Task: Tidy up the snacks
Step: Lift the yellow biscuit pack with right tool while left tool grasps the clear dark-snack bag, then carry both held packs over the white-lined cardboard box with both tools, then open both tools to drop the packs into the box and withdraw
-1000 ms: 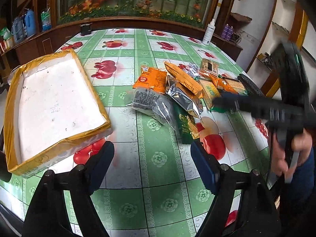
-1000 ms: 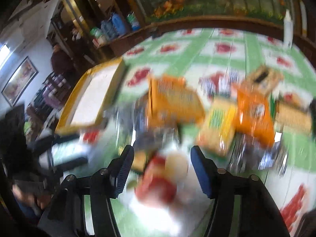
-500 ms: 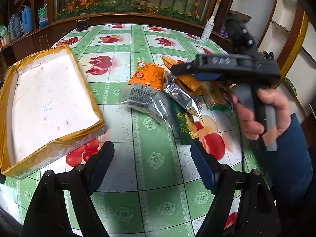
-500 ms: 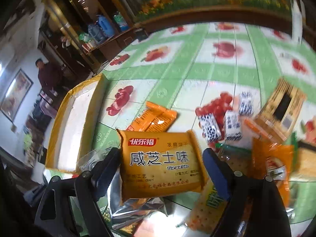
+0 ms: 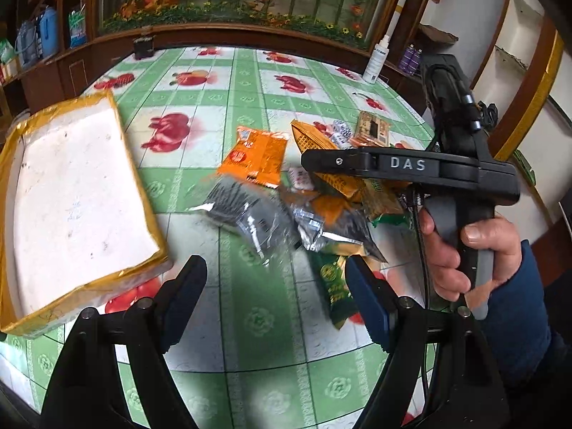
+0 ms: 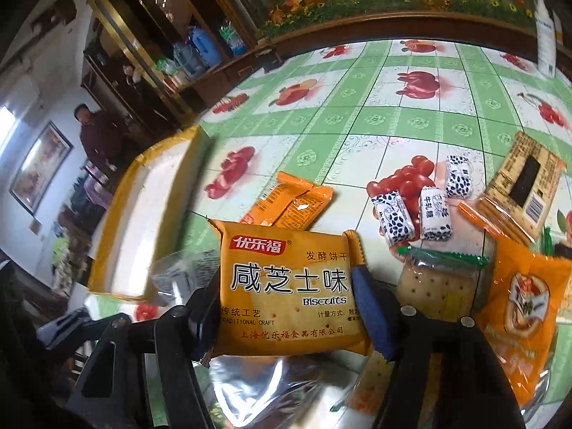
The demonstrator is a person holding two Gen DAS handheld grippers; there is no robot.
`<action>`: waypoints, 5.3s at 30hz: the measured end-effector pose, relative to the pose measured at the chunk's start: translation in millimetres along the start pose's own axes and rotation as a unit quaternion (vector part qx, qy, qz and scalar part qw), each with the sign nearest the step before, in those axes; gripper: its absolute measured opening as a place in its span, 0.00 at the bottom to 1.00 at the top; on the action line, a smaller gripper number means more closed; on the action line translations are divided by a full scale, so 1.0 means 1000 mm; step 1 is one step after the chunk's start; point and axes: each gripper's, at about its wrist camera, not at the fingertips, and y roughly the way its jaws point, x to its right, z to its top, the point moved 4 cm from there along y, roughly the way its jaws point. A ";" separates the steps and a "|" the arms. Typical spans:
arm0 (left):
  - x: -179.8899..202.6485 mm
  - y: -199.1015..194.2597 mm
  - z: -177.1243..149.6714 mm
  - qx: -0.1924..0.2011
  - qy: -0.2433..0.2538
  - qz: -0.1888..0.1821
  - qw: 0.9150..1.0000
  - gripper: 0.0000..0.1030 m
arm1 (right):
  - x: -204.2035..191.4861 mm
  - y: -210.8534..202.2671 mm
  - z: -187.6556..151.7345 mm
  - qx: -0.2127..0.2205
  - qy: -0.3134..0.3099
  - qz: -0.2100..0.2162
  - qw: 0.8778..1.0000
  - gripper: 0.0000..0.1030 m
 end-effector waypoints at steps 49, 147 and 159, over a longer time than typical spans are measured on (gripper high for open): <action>-0.030 0.051 0.030 0.004 -0.135 0.058 0.989 0.39 | 0.002 -0.062 0.023 0.111 0.042 0.074 0.990 0.66; -0.250 -0.018 0.072 0.084 -0.216 0.122 0.965 0.48 | -0.201 0.167 0.112 -0.039 -0.002 0.068 0.997 0.70; -0.212 -0.050 0.062 0.120 -0.208 0.104 0.965 0.48 | -0.201 0.108 0.097 0.009 0.001 0.096 0.995 0.73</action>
